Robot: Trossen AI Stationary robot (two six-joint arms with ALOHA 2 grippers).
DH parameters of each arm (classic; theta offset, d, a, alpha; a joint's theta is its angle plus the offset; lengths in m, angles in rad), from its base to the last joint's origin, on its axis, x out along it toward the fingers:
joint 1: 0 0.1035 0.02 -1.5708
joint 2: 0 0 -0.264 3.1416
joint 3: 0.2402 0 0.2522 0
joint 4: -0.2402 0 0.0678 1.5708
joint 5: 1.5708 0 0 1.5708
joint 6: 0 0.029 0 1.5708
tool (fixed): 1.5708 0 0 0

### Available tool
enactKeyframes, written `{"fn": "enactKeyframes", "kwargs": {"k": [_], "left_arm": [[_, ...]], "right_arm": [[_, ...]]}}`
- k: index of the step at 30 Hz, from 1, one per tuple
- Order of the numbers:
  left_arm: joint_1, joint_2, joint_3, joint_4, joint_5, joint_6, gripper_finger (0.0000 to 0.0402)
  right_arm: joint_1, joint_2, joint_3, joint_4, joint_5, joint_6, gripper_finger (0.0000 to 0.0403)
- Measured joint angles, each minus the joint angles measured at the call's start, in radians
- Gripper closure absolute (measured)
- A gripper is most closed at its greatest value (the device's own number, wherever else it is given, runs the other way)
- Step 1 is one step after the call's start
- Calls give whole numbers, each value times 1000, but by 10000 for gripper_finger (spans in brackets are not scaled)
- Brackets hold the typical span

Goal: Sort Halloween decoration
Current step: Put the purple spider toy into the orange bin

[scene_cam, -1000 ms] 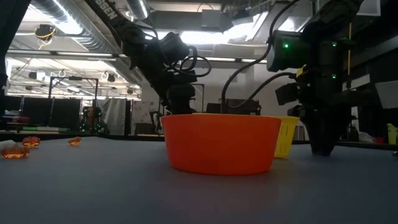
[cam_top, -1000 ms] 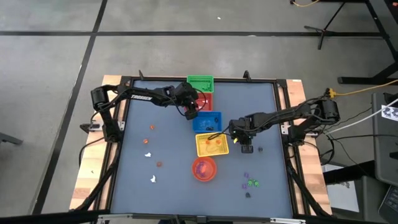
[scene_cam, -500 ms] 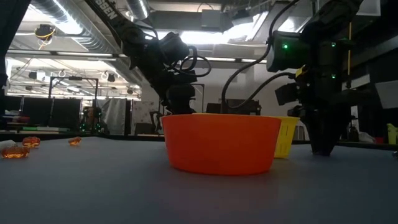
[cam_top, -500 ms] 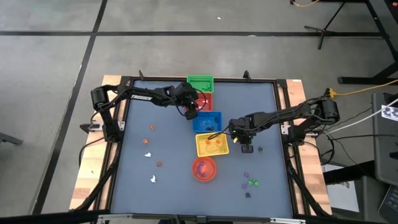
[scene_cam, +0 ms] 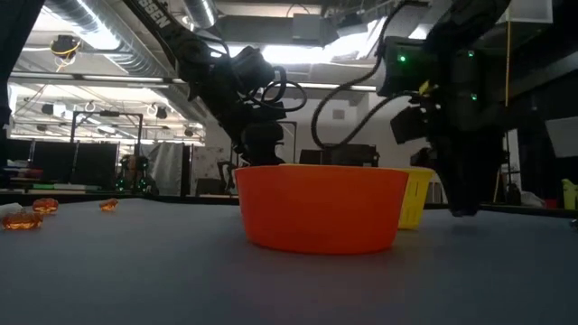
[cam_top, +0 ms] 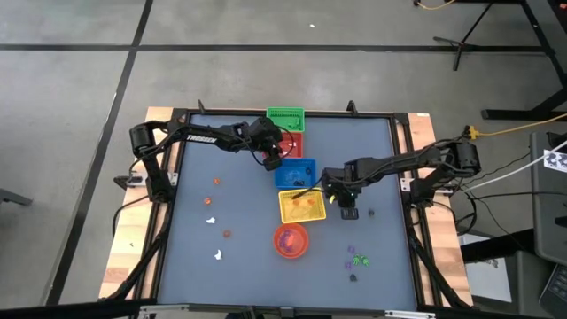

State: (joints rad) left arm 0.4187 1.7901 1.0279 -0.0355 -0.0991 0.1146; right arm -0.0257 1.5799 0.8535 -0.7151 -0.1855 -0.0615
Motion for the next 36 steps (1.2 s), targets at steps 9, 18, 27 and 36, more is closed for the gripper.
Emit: {"fn": "enactKeyframes", "kwargs": {"k": [9, 18, 27, 36], "left_arm": [[0, 0, 0, 2, 0, 4, 245], [0, -1, 0, 23, 0, 27, 245], [-7, -62, 0, 31, 11, 32, 245], [-9, -138, 1, 30, 13, 56, 245]], "right_arm": [[0, -2, 65, -31, -120, 3, 313], [0, -3, 220, -65, -206, 4, 313], [30, -5, 283, 147, -252, 6, 313], [111, -5, 283, 234, -163, 6, 313]]}}
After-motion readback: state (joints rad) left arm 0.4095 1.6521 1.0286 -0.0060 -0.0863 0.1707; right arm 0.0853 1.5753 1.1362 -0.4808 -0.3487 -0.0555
